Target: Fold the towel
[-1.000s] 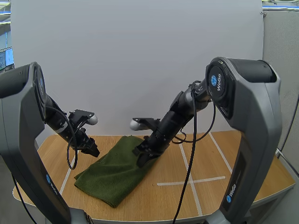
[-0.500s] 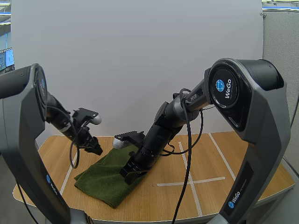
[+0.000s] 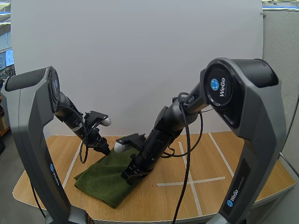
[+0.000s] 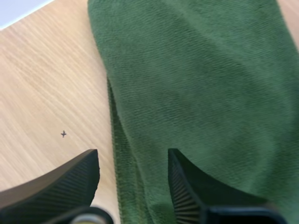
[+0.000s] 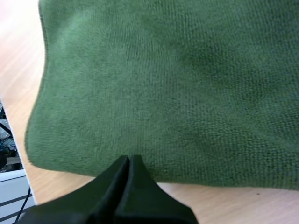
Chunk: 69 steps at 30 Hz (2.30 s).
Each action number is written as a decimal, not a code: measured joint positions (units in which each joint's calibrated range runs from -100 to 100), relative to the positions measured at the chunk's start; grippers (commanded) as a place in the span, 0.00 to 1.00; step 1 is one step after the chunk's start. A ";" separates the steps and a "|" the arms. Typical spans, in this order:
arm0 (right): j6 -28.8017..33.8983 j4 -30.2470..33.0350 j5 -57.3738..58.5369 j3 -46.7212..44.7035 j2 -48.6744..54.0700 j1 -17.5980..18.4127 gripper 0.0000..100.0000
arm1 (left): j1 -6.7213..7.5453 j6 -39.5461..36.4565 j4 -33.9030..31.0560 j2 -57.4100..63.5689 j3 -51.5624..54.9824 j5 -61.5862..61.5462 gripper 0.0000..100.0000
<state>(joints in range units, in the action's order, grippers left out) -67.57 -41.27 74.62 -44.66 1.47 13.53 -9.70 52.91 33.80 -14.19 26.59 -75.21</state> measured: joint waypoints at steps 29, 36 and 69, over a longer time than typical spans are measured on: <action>-3.82 -4.46 -4.32 -0.26 -5.61 0.00 0.00 | 0.08 1.81 3.48 -7.54 -0.88 -1.40 0.61; -3.82 -4.49 -4.32 -0.26 -5.61 0.00 0.00 | 0.15 2.30 3.81 -7.54 -0.88 -1.40 0.61; -3.82 -4.49 -4.32 -0.26 -5.61 0.00 0.00 | 0.15 2.51 3.21 -1.95 -0.92 -10.86 0.61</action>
<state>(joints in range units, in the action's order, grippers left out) -71.39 -45.76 70.30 -44.91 -4.14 13.53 -9.54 55.43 37.01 -16.14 25.67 -86.07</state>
